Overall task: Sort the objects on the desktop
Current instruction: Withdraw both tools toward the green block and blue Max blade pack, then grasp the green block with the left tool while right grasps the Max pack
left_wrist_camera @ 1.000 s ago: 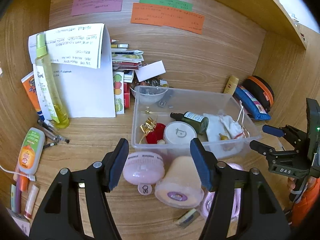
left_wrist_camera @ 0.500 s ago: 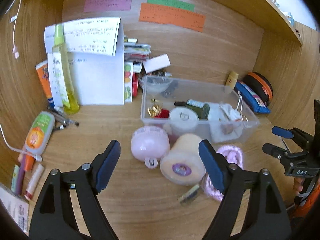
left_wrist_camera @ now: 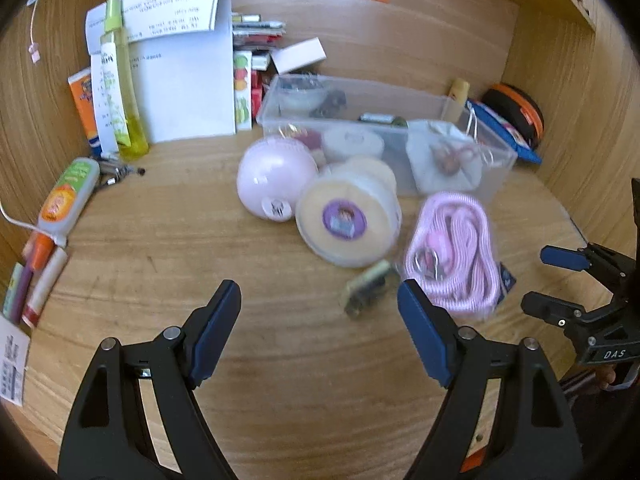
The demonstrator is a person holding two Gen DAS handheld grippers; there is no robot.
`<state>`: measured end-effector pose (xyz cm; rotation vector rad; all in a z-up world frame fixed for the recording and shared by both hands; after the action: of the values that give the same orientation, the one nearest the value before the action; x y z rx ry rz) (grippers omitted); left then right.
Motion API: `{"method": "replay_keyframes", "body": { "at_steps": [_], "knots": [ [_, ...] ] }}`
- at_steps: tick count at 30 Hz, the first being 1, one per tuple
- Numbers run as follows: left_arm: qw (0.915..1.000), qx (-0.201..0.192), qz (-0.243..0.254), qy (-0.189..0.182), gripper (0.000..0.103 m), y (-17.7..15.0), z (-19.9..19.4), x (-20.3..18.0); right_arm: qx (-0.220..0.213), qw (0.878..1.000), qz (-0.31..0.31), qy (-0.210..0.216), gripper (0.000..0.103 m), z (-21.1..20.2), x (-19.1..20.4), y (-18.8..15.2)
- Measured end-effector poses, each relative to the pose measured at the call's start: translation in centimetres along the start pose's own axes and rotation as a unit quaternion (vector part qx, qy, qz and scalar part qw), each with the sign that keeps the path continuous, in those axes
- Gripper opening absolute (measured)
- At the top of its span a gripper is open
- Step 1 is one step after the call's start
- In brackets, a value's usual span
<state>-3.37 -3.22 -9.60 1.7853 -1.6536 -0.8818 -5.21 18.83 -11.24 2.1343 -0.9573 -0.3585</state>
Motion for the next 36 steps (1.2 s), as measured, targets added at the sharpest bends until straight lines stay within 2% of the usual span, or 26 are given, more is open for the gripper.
{"method": "replay_keyframes", "body": {
  "at_steps": [6,13,18,24,26,28,32,36],
  "knots": [
    [0.9996,0.018,-0.011,-0.018,0.081,-0.9,0.5,0.0,0.016,0.999,-0.025,0.010,0.080,1.2,1.9,-0.8],
    [0.9995,0.023,-0.017,0.008,0.080,-0.9,1.4,-0.6,0.015,0.999,-0.036,0.003,0.074,2.0,2.4,-0.9],
    [0.9993,0.036,-0.005,0.009,0.072,-0.9,2.3,-1.7,0.012,0.999,-0.045,0.005,0.070,2.2,2.6,-0.6],
    [0.9989,0.039,-0.002,0.025,0.068,-0.6,3.0,-2.5,0.003,0.999,-0.049,0.008,0.058,2.2,2.6,-0.4],
    [0.9987,0.039,-0.002,0.033,0.067,-0.6,3.3,-2.7,0.001,0.999,-0.047,0.008,0.050,2.2,2.2,-0.4],
    [0.9984,0.037,-0.002,0.043,0.064,-0.5,3.5,-2.8,-0.002,0.999,-0.045,0.008,0.044,2.1,1.7,-0.4],
    [0.9973,0.032,0.001,0.067,0.051,-0.7,3.6,-2.9,-0.007,0.999,-0.042,0.008,0.044,2.0,1.1,-0.4],
    [0.9971,0.031,-0.015,0.068,0.038,-0.7,3.0,-2.3,-0.010,0.999,-0.037,0.013,0.044,1.8,0.8,-0.5]
  ]
}}
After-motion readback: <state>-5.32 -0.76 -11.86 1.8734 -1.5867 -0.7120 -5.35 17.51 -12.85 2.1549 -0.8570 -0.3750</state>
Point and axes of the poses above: each gripper's, at about its wrist camera, not at the fingertips, and z roughly the way its jaws point, x to its left, y to its top, the point moved 2 cm from there along z, roughly the way its jaws point, and after that the axes turned 6 degrees about -x, right-handed, at the moved point
